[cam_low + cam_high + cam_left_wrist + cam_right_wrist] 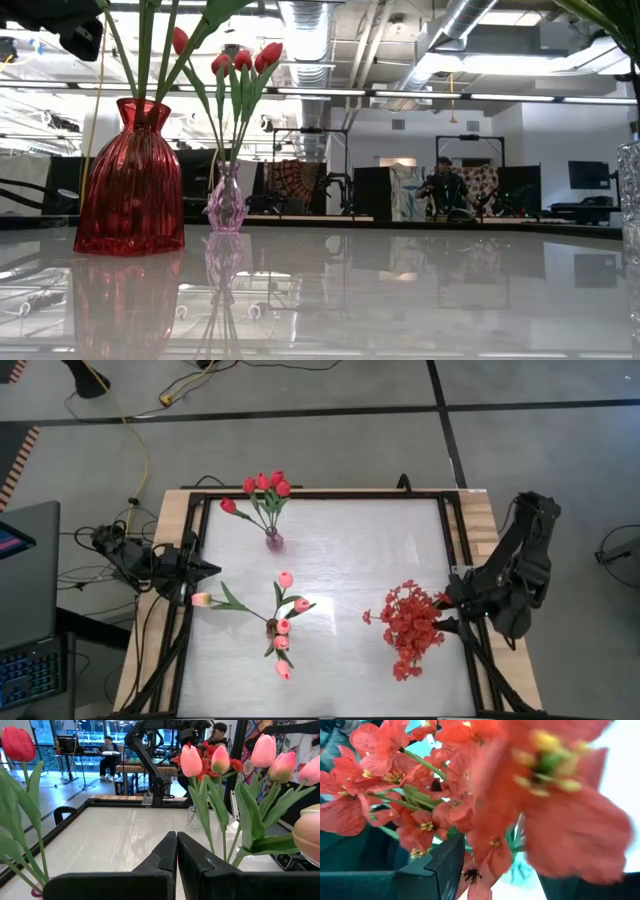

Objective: Sort flowers into vase by color
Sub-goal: Put the red flowers into the transparent vase

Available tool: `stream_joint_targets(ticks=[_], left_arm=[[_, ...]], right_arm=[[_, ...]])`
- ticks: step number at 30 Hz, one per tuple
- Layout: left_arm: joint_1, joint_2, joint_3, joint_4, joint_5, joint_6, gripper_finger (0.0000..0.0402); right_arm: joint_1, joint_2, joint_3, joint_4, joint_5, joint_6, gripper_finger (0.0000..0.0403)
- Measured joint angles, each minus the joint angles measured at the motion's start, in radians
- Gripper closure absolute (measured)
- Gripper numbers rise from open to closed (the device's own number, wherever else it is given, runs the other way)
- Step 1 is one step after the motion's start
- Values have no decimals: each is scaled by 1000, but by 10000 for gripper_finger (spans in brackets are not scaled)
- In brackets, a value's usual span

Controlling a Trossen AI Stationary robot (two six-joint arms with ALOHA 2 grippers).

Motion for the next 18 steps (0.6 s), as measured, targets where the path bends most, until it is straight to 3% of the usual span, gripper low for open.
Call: stream_joint_targets(ticks=[11, 18], left_arm=[[0, 0, 0, 0, 3, 0, 401], [0, 0, 0, 0, 18, 0, 401]], right_arm=[[-59, -71, 0, -18, -133, 48, 154], [-87, -82, 0, -152, -276, 175, 155]])
